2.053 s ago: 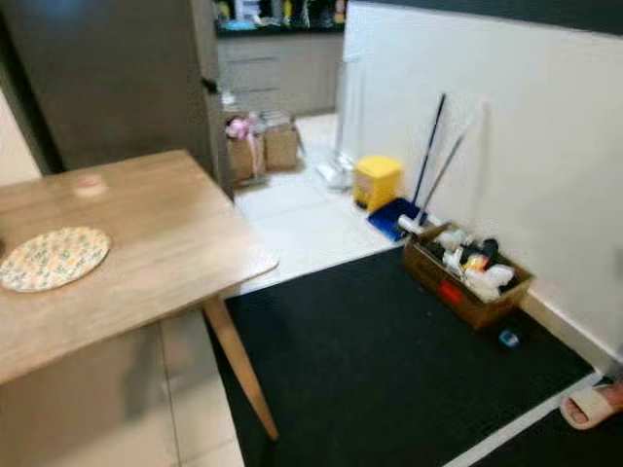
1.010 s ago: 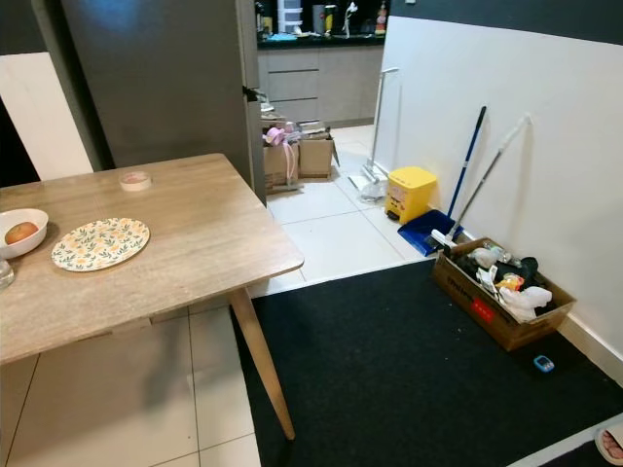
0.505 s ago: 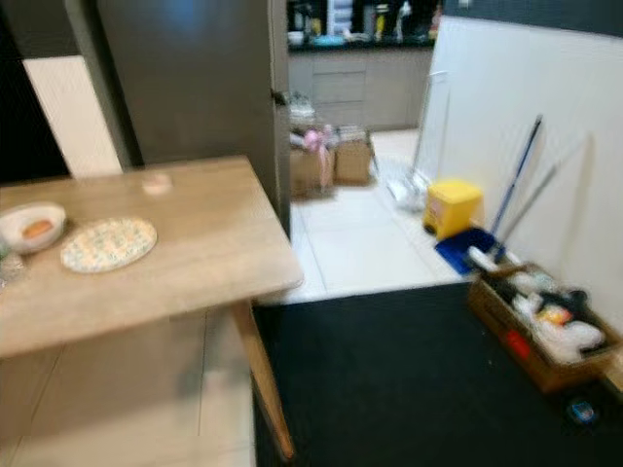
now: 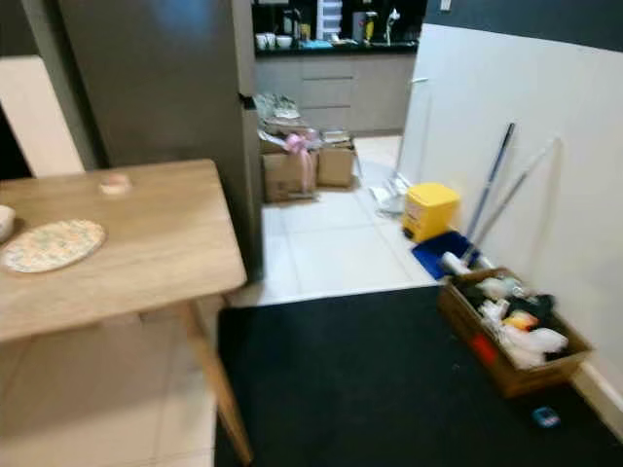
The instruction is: Restocking fridge
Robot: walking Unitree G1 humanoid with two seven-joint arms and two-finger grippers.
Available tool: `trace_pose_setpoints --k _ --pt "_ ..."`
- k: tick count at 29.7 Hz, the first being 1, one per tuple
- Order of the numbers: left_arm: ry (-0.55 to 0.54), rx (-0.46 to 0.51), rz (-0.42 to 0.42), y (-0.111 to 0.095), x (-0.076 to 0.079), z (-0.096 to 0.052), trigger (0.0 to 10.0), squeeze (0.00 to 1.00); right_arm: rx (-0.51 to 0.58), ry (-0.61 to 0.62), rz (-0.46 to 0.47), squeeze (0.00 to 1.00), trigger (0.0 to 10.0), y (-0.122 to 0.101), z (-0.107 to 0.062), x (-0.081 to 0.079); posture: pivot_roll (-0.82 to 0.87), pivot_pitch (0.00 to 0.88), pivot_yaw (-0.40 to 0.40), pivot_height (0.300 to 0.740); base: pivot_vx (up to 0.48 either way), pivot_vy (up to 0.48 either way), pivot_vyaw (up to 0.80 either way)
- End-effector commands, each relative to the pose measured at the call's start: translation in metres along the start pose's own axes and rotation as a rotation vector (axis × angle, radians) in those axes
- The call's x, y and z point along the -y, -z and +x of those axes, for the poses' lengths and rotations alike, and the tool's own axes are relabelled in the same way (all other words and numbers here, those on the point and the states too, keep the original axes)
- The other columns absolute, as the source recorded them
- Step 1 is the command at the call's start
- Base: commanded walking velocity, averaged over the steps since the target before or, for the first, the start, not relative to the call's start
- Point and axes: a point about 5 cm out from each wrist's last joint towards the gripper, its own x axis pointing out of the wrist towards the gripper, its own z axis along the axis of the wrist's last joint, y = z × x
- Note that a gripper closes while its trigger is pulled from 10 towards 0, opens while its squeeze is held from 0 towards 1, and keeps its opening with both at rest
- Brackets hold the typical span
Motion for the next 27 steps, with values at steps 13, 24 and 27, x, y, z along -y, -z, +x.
trace_pose_setpoints --k 13,24,27 --pt "0.008 0.002 0.011 -0.0005 0.0019 0.0002 10.0 0.0 -0.005 -0.006 0.008 0.0 10.0 -0.0005 0.0009 -0.004 -0.09 0.0 0.027 0.74 0.0 -0.48 0.0" --pt "0.017 0.001 0.014 -0.0002 0.0039 0.0005 10.0 0.0 -0.001 -0.008 0.006 0.0 10.0 -0.0038 0.0017 -0.0059 -0.09 0.0 0.026 0.74 0.0 -0.48 0.0" --pt "0.018 0.001 0.017 -0.0003 0.0041 0.0005 10.0 0.0 -0.004 -0.008 0.005 0.0 10.0 -0.0021 0.0014 -0.0053 -0.09 0.0 0.026 0.74 0.0 -0.48 0.0"
